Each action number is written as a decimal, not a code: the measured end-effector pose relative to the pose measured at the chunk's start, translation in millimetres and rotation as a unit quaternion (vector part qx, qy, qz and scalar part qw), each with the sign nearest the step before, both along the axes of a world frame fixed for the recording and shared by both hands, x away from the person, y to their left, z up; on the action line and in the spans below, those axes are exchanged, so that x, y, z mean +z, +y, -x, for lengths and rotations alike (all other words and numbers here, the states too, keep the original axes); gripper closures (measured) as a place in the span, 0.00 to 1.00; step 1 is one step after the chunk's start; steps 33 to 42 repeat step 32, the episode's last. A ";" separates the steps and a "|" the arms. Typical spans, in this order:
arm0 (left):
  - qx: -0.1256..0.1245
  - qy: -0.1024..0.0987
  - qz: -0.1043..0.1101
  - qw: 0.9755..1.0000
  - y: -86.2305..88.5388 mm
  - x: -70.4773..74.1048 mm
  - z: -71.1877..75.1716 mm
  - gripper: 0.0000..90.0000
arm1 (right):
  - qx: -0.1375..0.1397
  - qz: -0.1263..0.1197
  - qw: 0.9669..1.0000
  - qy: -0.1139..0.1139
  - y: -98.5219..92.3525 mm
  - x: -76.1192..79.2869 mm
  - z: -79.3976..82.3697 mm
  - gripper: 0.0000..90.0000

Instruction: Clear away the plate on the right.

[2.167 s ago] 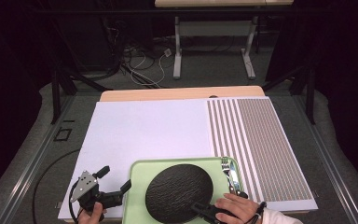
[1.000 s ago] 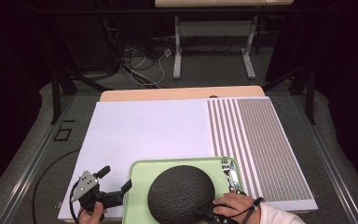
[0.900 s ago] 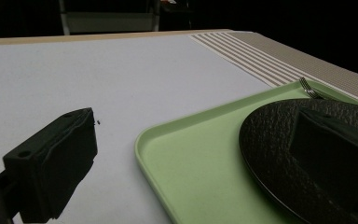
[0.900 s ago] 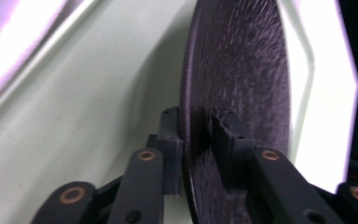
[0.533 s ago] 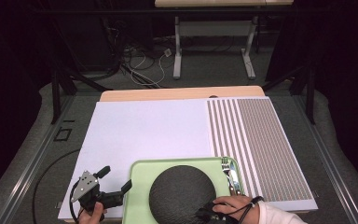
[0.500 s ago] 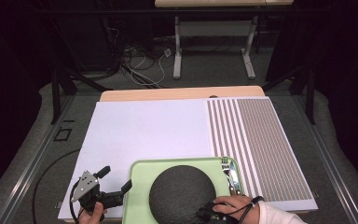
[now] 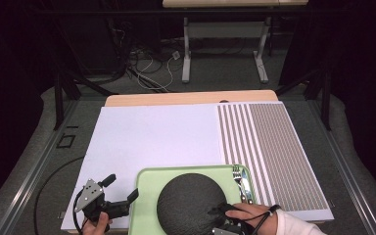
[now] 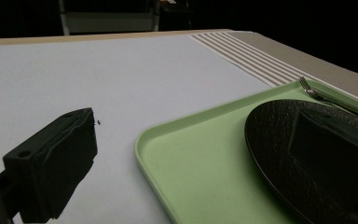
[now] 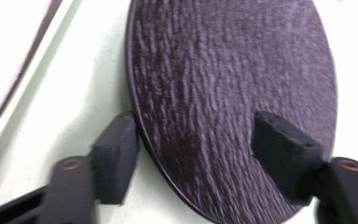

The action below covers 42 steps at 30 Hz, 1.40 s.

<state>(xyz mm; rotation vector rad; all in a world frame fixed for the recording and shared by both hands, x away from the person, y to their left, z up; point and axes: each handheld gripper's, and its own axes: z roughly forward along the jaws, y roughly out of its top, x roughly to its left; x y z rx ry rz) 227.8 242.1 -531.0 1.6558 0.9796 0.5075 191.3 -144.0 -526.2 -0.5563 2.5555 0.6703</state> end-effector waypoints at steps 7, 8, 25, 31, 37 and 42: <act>0.000 0.000 0.000 1.000 0.1 0.1 0.2 0.01 | -0.044 -0.036 0.998 0.011 -10.4 12.7 -4.8 0.15; 0.000 0.000 0.000 1.000 0.1 0.1 0.2 0.01 | -0.052 -0.046 0.997 0.015 -12.1 14.6 -7.3 0.15; 0.001 -0.001 0.001 1.000 0.1 0.2 0.4 0.01 | -0.246 -0.195 0.949 0.038 -67.6 25.5 -43.8 0.00; 0.000 -0.002 0.000 1.000 0.3 0.3 0.0 0.01 | -0.344 -0.262 0.899 0.064 -103.1 21.4 -53.2 0.00; 0.000 -0.002 0.000 1.000 0.3 0.3 0.0 0.01 | -0.359 -0.273 0.890 0.073 -109.2 20.9 -54.9 0.00; 0.000 -0.002 0.000 1.000 0.3 0.3 0.0 0.01 | -0.359 -0.273 0.890 0.073 -109.2 20.9 -54.9 0.00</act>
